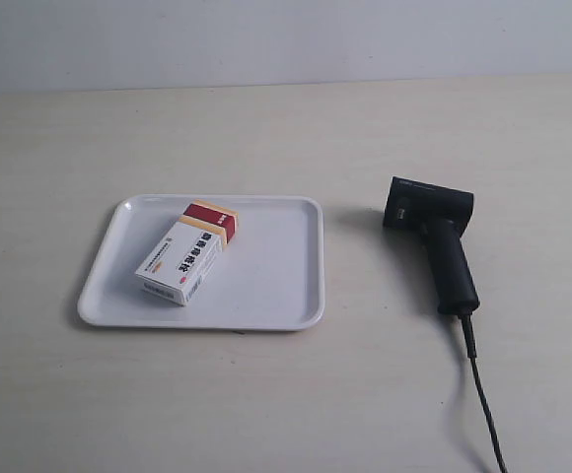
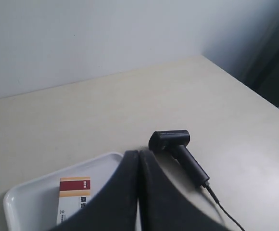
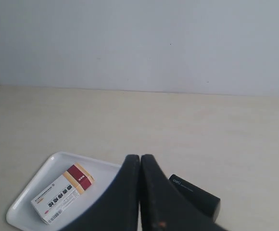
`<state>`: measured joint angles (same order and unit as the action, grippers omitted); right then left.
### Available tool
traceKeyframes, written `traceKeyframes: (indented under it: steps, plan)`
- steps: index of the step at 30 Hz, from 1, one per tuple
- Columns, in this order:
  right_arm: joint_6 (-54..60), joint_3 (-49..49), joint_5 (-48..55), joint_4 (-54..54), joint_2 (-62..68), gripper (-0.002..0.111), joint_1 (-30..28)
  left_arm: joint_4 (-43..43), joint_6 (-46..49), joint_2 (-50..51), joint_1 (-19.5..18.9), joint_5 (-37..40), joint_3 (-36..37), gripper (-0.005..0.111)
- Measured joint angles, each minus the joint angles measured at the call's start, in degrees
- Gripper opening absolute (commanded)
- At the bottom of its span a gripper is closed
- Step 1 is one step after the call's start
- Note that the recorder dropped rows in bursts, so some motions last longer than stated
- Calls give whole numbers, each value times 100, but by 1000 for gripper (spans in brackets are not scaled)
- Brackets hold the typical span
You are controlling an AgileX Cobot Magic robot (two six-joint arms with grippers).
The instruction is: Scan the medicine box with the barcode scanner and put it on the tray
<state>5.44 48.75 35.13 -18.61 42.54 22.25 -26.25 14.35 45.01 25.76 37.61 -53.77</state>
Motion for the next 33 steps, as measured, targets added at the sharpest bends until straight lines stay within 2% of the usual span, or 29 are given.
traceKeyframes:
  steps: [5, 9, 11, 14, 18, 21, 26, 30, 33]
  plan:
    - [0, 0, 0, 0, 0, 0, 0, 254, 155, 0, 0, 0, 0, 2]
    - [0, 0, 0, 0, 0, 0, 0, 948, -114, -116, -141, 0, 14, 2]
    - [0, 0, 0, 0, 0, 0, 0, 1151, -455, -275, -488, 24, 18, 2]
    - [0, 0, 0, 0, 0, 0, 0, 1221, -846, -692, -1355, 23, 240, 2]
    - [0, 0, 0, 2, 0, 0, 0, 1221, -971, -1590, -2377, -30, 999, 2]
    - [0, 0, 0, 2, 0, 0, 0, 1393, -995, -2392, -2802, -292, 1771, 2]
    - [0, 0, 0, 2, 0, 0, 0, 1565, -995, -3517, -3002, -1196, 3086, 2]
    - [0, 0, 0, 2, 0, 0, 0, 1582, -995, -4002, -3011, -1912, 3951, 2]
    - [0, 0, 0, 2, 0, 0, 0, 1582, -995, -4250, -3011, -2138, 4479, 2]
